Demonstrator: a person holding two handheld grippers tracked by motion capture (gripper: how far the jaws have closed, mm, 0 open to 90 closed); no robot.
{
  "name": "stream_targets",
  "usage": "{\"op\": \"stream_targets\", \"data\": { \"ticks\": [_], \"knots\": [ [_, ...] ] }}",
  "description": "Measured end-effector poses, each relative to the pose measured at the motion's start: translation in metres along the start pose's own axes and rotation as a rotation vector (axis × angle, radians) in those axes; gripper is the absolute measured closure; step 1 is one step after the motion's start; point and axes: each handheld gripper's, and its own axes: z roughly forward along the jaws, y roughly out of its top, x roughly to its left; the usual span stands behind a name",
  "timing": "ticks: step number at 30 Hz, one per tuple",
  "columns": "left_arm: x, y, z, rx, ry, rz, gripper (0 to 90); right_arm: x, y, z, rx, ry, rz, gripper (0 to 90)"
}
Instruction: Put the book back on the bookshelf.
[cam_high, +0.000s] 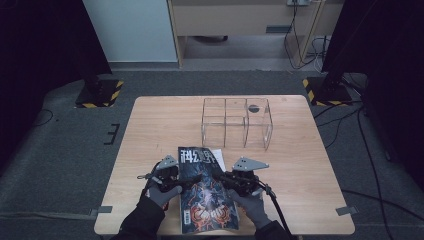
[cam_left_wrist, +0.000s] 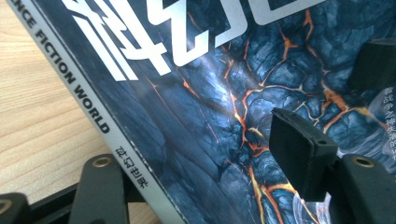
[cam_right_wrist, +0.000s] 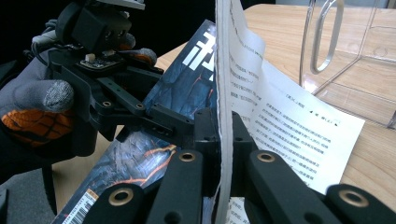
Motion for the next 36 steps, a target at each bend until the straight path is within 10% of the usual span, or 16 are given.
{"op": "stream_targets", "data": {
  "ticks": [20,36],
  "knots": [
    [-0.006,0.007,-0.013,-0.026,0.048,-0.021,61.7,-0.002,0.001,0.000,-0.003,-0.019,0.018,86.4],
    [-0.040,0.028,-0.034,-0.112,0.129,0.108,73.6,-0.010,0.013,-0.009,-0.004,-0.083,0.016,83.5]
  ]
}}
